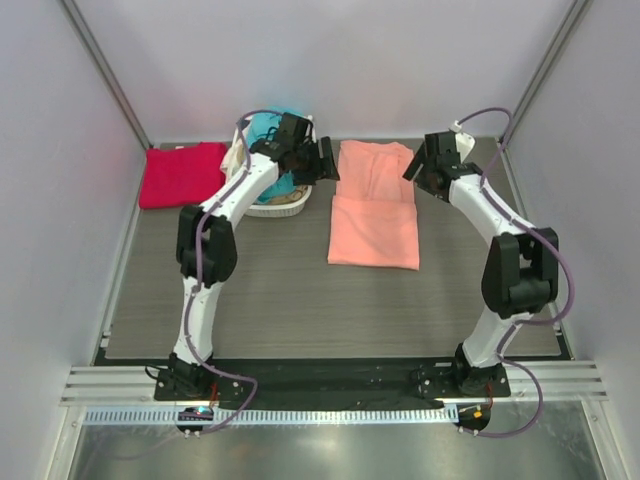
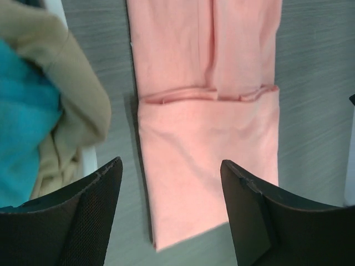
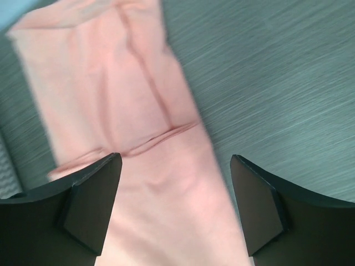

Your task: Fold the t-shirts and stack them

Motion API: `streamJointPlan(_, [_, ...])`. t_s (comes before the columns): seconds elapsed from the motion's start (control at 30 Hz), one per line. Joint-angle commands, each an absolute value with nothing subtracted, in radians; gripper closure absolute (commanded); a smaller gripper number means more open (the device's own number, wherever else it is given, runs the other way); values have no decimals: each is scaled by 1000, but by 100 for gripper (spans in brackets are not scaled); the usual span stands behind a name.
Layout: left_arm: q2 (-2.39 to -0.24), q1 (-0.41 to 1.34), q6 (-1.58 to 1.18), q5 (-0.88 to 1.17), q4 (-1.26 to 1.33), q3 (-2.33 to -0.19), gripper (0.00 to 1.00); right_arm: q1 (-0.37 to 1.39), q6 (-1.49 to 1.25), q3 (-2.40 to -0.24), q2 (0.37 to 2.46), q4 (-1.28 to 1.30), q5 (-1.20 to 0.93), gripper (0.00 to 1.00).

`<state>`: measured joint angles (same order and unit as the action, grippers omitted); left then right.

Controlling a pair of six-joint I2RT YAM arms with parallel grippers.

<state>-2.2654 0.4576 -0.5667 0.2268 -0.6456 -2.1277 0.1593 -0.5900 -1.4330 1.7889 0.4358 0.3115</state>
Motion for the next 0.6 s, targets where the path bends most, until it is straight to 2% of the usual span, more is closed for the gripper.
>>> streamJointPlan(0.0, [-2085, 465, -564, 235, -589, -2015, 28, 256, -560, -1369, 1651, 416, 252, 15])
streamJointPlan(0.1, [-2004, 480, -584, 264, -504, -1811, 30, 296, -590, -1275, 1649, 375, 183, 21])
streamJointPlan(0.27, [-1908, 506, -681, 327, -290, -1470, 35, 319, -591, -1223, 1744, 204, -64, 31])
streamJointPlan(0.43, [-1925, 564, -706, 357, -175, -1381, 37, 292, -566, -1318, 1870, 173, -118, 33])
streamJointPlan(0.57, [-1956, 584, -718, 359, -156, -1362, 39, 200, -563, -1376, 1953, 160, -153, 34])
